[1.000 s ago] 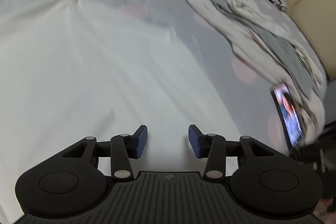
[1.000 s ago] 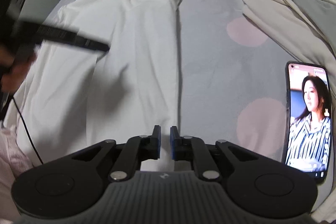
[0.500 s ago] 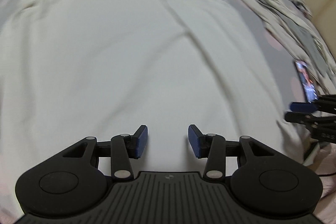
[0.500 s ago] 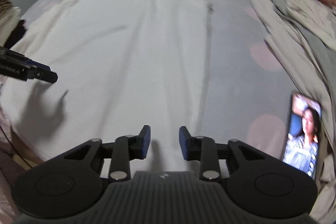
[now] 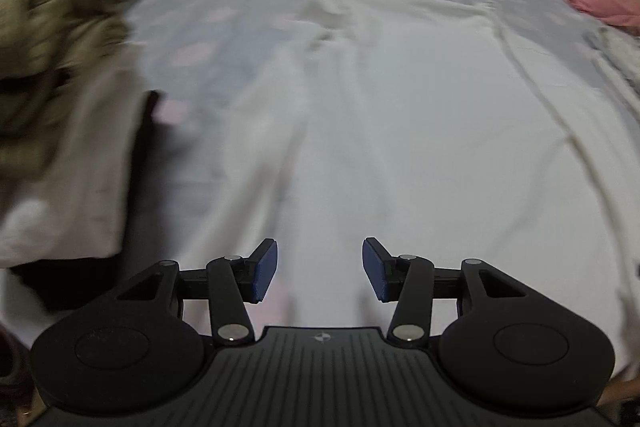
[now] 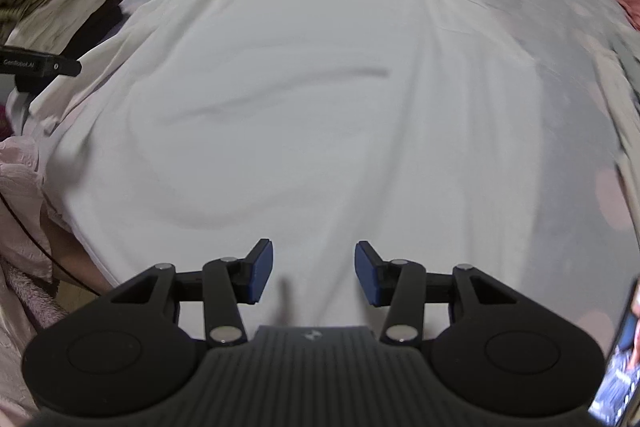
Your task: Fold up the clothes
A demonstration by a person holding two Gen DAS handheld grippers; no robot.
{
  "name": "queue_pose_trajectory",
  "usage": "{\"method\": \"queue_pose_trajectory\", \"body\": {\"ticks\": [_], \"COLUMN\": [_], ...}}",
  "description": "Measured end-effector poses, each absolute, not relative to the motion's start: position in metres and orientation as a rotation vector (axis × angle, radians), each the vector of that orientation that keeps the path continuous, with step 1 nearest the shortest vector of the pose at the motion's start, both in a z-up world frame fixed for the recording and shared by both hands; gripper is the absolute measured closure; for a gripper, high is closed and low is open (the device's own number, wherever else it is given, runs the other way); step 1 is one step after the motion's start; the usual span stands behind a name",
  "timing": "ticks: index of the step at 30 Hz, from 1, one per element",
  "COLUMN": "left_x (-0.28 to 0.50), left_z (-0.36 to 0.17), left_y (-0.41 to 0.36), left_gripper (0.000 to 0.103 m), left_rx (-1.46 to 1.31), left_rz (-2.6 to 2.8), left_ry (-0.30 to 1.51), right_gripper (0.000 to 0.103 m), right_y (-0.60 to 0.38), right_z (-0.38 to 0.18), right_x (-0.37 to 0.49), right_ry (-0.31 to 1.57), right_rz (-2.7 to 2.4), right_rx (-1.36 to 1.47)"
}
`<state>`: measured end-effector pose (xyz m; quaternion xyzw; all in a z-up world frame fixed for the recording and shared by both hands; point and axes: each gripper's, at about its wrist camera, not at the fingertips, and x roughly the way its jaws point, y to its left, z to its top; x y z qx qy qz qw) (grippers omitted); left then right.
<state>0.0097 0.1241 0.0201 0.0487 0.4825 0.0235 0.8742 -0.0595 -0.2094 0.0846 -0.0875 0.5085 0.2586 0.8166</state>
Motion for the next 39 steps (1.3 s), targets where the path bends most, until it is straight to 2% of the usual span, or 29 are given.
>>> {"method": "queue_pose_trajectory", "body": {"ticks": [6, 15, 16, 19, 20, 21, 25, 32, 39], "left_x": [0.006, 0.046, 0.054, 0.077, 0.085, 0.092, 0.101, 0.084, 0.083], "left_z": [0.002, -0.031, -0.036, -0.045, -0.047, -0.046, -0.017, 0.06, 0.108], "left_y": [0.158, 0.143, 0.143, 0.148, 0.15, 0.154, 0.17, 0.19, 0.206], "left_gripper": [0.058, 0.06, 0.062, 0.082, 0.095, 0.102, 0.103, 0.103, 0.103], "left_rx": [0.121, 0.261, 0.264, 0.257, 0.253, 0.243, 0.203, 0.148, 0.021], "left_rz": [0.104, 0.042, 0.043, 0.039, 0.036, 0.048, 0.098, 0.232, 0.305], "left_ry": [1.02, 0.973, 0.978, 1.006, 1.018, 1.025, 0.982, 0.731, 0.526], "right_gripper": [0.054, 0.053, 0.052, 0.052, 0.052, 0.051, 0.047, 0.047, 0.048], "right_y": [-0.172, -0.127, -0.125, -0.124, -0.123, -0.123, -0.122, -0.107, -0.072], "right_z": [0.084, 0.077, 0.075, 0.069, 0.068, 0.067, 0.066, 0.074, 0.097], "right_x": [-0.049, -0.03, -0.028, -0.02, -0.017, -0.013, 0.011, 0.079, 0.161], "right_ry": [1.09, 1.116, 1.122, 1.141, 1.147, 1.153, 1.165, 1.148, 1.06], "right_rz": [0.621, 0.684, 0.684, 0.679, 0.679, 0.68, 0.68, 0.649, 0.638], "right_rx": [-0.24, -0.294, -0.295, -0.293, -0.289, -0.285, -0.283, -0.322, -0.372]}}
